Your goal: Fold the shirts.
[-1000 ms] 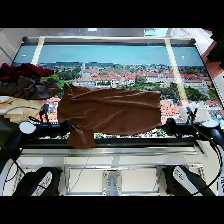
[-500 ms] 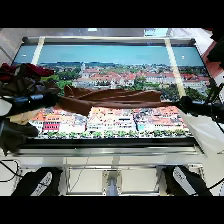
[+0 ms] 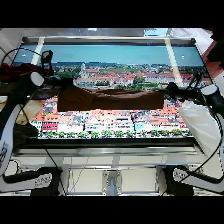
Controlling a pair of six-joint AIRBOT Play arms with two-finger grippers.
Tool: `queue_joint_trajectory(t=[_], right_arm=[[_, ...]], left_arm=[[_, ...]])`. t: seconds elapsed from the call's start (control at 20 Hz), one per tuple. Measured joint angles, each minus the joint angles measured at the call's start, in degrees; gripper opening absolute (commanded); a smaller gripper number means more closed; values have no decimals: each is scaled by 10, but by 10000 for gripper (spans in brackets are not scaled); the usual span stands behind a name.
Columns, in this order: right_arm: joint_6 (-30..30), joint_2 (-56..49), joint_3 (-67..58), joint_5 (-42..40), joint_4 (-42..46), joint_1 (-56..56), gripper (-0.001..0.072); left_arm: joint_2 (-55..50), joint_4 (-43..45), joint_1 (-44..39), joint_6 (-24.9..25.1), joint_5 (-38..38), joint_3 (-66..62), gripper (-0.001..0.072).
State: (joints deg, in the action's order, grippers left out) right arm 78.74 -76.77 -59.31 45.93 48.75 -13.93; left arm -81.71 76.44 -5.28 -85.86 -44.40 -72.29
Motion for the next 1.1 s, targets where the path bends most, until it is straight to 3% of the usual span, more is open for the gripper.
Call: queue_joint_trajectory(t=[0.45, 0.5, 0.55, 0.65, 0.7, 0.75, 0.8, 1.1], right_arm=[[8, -159, -44, -46, 15, 36, 34], [8, -166, -45, -47, 22, 41, 35], [8, -171, -48, -46, 28, 44, 43], [8, -176, -61, -37, 37, 45, 88], [5, -176, -70, -30, 40, 44, 201], [1, -174, -82, -20, 42, 41, 300], [-1, -170, -93, -8, 43, 38, 351], [-20, -128, -171, 80, 55, 18, 354]], left_arm=[[-153, 58, -20, -35, 0, -50, 11], [-159, 61, -21, -38, 0, -53, 34], [-162, 65, -21, -38, -2, -57, 120], [-162, 80, -21, -49, -7, -72, 400], [-160, 92, -22, -56, -12, -83, 436], [-156, 103, -22, -58, -19, -95, 436], [-150, 114, -22, -63, -24, -110, 436], [-89, 143, -22, -72, -34, -172, 452]])
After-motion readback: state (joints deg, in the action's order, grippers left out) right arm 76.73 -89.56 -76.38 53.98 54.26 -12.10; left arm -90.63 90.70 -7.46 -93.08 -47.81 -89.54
